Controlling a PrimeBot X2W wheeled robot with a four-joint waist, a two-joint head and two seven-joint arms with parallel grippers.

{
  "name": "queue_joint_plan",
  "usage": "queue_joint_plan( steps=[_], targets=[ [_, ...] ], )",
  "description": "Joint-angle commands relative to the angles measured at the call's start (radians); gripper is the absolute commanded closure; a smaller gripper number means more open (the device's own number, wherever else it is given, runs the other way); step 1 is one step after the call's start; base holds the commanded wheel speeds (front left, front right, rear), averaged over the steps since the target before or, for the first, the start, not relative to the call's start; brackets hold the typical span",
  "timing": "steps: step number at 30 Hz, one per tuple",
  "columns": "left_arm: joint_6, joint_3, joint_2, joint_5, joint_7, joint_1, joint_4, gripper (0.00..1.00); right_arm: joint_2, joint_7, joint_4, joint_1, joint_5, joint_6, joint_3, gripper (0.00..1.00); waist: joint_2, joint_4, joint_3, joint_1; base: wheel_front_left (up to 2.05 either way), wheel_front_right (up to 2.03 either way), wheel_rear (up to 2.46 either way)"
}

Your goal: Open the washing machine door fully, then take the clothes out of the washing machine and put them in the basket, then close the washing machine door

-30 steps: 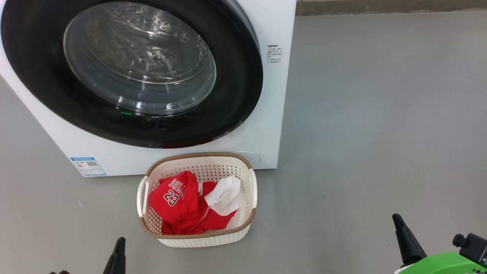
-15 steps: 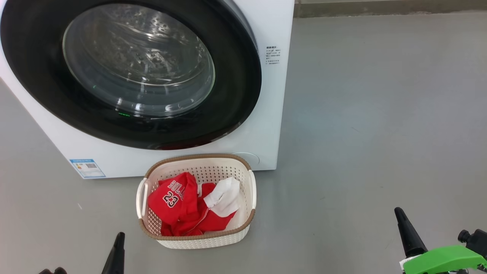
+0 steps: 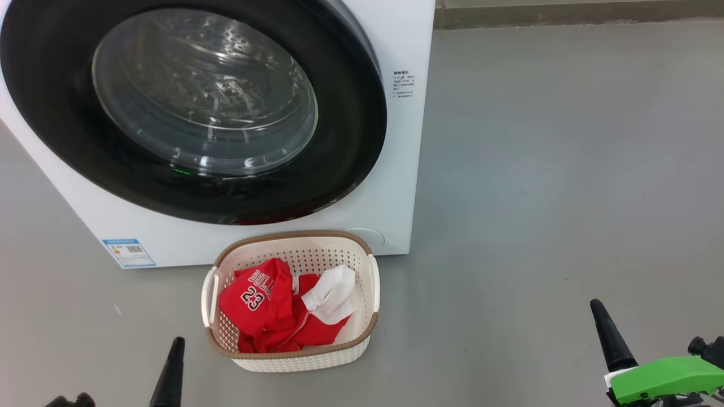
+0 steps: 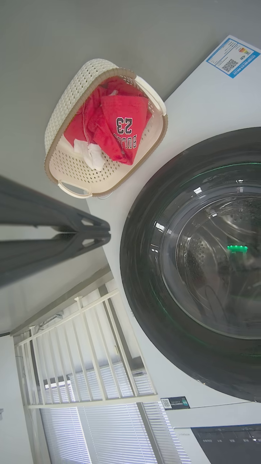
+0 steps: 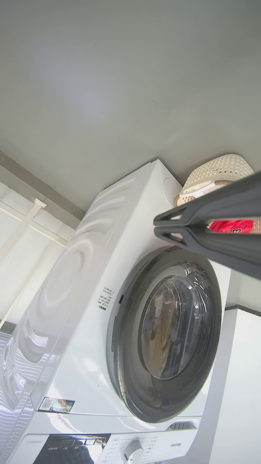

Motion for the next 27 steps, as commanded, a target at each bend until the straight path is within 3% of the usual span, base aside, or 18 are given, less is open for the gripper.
queue_joint_plan(
  steps=[1,27],
  targets=[
    [0.000,0.027,0.008,-0.031,0.007,-0.044,-0.026,1.00,-0.006,0.008,-0.031,-0.053,0.030,0.000,0.006,1.00,0.0000,0.000,-0.001,-0.0001,0.00,0.00,0.00],
    [0.000,0.045,0.004,-0.310,0.082,-0.084,-0.028,1.00,0.016,0.085,-0.050,-0.094,0.261,-0.001,-0.034,1.00,0.0000,-0.008,-0.011,-0.0001,0.00,0.00,0.00]
  ],
)
